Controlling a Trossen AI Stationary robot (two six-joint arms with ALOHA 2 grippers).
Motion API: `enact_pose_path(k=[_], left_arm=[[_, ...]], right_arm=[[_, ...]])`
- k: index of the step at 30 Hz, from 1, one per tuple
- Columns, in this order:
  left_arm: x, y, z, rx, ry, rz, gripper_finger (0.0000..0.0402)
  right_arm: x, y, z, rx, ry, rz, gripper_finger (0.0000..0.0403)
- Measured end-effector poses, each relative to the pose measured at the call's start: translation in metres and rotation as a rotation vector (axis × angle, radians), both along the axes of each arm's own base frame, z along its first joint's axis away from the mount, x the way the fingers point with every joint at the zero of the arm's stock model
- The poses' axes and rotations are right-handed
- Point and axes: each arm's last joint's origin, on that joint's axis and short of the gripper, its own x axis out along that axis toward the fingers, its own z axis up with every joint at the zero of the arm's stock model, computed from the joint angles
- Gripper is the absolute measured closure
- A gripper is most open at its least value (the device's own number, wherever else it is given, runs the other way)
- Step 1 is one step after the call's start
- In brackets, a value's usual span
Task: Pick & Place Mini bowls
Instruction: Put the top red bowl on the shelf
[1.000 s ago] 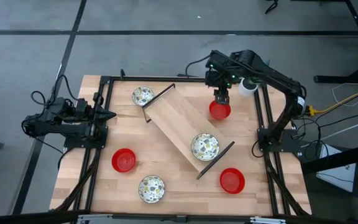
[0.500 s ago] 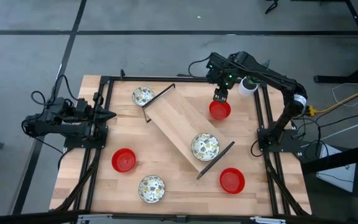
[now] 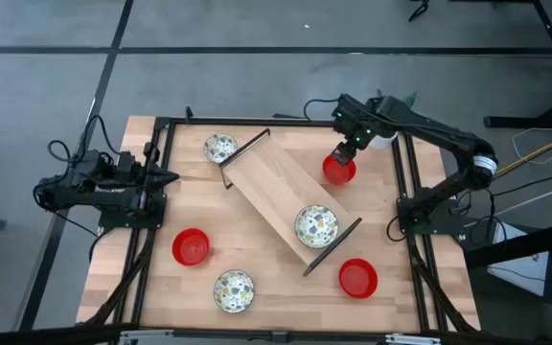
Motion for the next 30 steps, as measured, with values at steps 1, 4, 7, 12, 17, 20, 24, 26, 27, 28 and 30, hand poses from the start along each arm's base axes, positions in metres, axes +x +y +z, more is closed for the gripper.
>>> enact_pose_path(k=[1,4,7,12,17,20,24,26,27,28,30], left_arm=[[0.000,0.000,0.000,0.000,0.000,0.000,0.0398],[0.000,0.000,0.000,0.000,0.000,0.000,0.0398],[0.000,0.000,0.000,0.000,0.000,0.000,0.0398],[0.000,0.000,0.000,0.000,0.000,0.000,0.0398],[0.000,0.000,0.000,0.000,0.000,0.000,0.0398],[0.000,0.000,0.000,0.000,0.000,0.000,0.0398],[0.000,0.000,0.000,0.000,0.000,0.000,0.0398],[0.000,0.000,0.000,0.000,0.000,0.000,0.0398],[0.000,0.000,0.000,0.000,0.000,0.000,0.0398],[0.000,0.000,0.000,0.000,0.000,0.000,0.0398],[0.000,0.000,0.000,0.000,0.000,0.000,0.0398]], right_arm=[[-0.002,0.001,-0.003,0.004,-0.005,-0.024,0.0210],[-0.008,0.003,-0.012,0.029,-0.004,-0.097,0.0210],[-0.014,0.007,-0.022,0.057,0.003,-0.173,0.0210],[-0.023,0.013,-0.040,0.102,0.007,-0.358,0.0210],[-0.029,0.017,-0.057,0.119,-0.009,-0.444,0.0210],[-0.033,0.019,-0.068,0.126,-0.021,-0.484,0.0210],[-0.036,0.021,-0.082,0.142,-0.021,-0.522,0.0210],[-0.035,0.021,-0.087,0.144,-0.036,-0.547,0.0210],[-0.035,0.021,-0.090,0.146,-0.041,-0.559,0.0210],[-0.036,0.021,-0.093,0.148,-0.044,-0.570,0.0210],[-0.035,0.021,-0.096,0.148,-0.063,-0.591,0.0210]])
